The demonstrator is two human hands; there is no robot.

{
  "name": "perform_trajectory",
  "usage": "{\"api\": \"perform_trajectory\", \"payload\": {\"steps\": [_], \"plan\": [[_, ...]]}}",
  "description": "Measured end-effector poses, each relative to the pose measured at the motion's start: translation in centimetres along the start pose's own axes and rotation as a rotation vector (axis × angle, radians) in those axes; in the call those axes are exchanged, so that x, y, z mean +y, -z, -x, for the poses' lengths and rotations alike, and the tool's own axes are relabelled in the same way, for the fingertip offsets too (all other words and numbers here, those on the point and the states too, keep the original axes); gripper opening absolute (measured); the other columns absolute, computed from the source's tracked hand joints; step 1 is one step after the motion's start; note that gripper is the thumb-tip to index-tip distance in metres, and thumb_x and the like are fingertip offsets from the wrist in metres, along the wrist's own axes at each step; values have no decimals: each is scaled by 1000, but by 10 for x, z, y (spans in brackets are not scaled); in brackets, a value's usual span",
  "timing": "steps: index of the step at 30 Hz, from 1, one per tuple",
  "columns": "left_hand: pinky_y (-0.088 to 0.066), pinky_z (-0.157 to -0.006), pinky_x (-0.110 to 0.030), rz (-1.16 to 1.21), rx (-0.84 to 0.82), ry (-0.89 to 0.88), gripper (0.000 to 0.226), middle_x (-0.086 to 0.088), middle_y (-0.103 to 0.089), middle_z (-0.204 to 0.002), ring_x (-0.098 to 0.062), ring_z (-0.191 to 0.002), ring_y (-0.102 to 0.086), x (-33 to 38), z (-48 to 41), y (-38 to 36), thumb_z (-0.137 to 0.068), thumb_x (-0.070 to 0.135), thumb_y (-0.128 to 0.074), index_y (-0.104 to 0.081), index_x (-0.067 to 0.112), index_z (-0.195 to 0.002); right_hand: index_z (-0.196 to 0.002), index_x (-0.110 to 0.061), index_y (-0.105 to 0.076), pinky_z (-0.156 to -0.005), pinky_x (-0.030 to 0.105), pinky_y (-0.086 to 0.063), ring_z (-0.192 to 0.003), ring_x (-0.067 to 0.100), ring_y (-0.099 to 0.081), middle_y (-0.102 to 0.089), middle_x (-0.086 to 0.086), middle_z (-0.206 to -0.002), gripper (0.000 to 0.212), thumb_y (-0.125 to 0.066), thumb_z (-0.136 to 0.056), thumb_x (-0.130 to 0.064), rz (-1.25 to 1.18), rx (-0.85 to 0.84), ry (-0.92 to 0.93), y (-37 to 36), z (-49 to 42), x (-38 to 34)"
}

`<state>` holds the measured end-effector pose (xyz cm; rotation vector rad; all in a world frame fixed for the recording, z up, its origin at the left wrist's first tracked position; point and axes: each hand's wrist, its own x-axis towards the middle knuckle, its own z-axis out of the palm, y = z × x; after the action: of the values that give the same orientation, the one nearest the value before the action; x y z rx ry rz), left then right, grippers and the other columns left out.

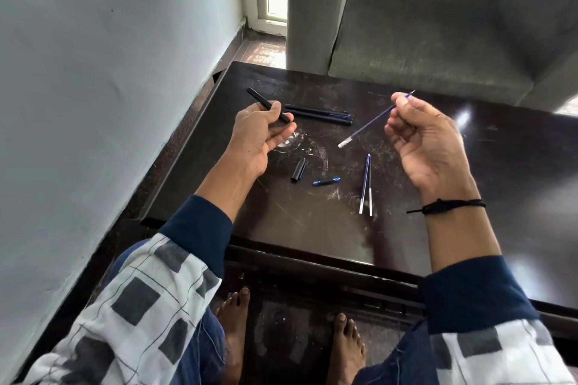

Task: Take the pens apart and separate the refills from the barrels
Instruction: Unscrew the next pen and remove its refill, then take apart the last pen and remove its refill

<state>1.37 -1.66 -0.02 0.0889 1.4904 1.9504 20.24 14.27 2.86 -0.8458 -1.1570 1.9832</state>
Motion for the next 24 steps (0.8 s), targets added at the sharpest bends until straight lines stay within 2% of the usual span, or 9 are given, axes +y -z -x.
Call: {"api": "perform_trajectory", "payload": {"steps": [2, 5, 8, 10, 12, 16, 20, 24], "plan": [[-60, -71, -28, -13, 0, -1, 7, -14, -73, -89, -24, -80, -75, 0, 0, 0, -99, 12, -62, -65, 8, -94, -107, -9, -76, -75, 23, -56, -73, 9, -67, -73, 0, -87, 24, -81, -84, -13, 8, 102, 9, 4, -3, 1], [-60, -71, -28, -24, -2, -3, 8, -13, -74, -88, -24, -81, -74, -1, 0, -1, -99, 13, -62, -65, 10, -93, -106, -6, -73, -68, 21, -56, -71, 9, -71, -76, 3, -86, 21, -79, -87, -12, 161, 209, 21, 13, -7, 2], [-60, -69, -27, -30, -5, -3, 7, -13, -74, -88, -24, -80, -74, -1, 0, -1, -99, 13, -62, -66, 10, -94, -93, -8, -71, -60, 20, -56, -62, 9, -69, -73, 4, -77, 9, -76, -89, -13, 356, 265, 58, 22, -12, 3], [-59, -68, -26, -33, -7, -5, 8, -13, -74, -88, -23, -79, -73, -1, 1, -1, -99, 14, -62, -66, 10, -93, -83, -11, -70, -57, 22, -54, -57, 10, -66, -72, 8, -77, 9, -77, -87, -15, 507, 282, 68, 27, -18, 7], [-59, -67, -26, -43, -7, -10, 8, -13, -74, -89, -23, -79, -73, 0, 1, -1, -99, 14, -62, -66, 10, -94, -75, -13, -72, -63, 30, -57, -55, 12, -64, -75, 11, -78, 15, -81, -77, -24, 664, 317, 40, 31, -24, 15], [-59, -68, -26, -39, -6, -13, 8, -14, -75, -90, -23, -79, -73, 1, 2, 0, -99, 14, -62, -66, 9, -95, -69, -15, -76, -80, 47, -63, -62, 21, -71, -73, 3, -61, 22, -83, -63, -35, 887, 319, -45, 33, -29, 32], [-59, -67, -26, -34, -3, -13, 8, -15, -75, -92, -23, -79, -73, 2, 2, 1, -99, 14, -62, -67, 9, -96, -67, -16, -74, -87, 47, -62, -79, 31, -75, -74, 7, -65, 20, -86, -71, -32, 1033, 291, -97, 28, -28, 41], [-59, -69, -26, -32, -5, -16, 8, -13, -74, -90, -24, -81, -72, 3, 3, 1, -100, 14, -61, -67, 8, -97, -71, -16, -75, -87, 45, -62, -82, 32, -75, -76, 9, -73, 20, -85, -69, -33, 1102, 297, -111, 27, -29, 46]]}}
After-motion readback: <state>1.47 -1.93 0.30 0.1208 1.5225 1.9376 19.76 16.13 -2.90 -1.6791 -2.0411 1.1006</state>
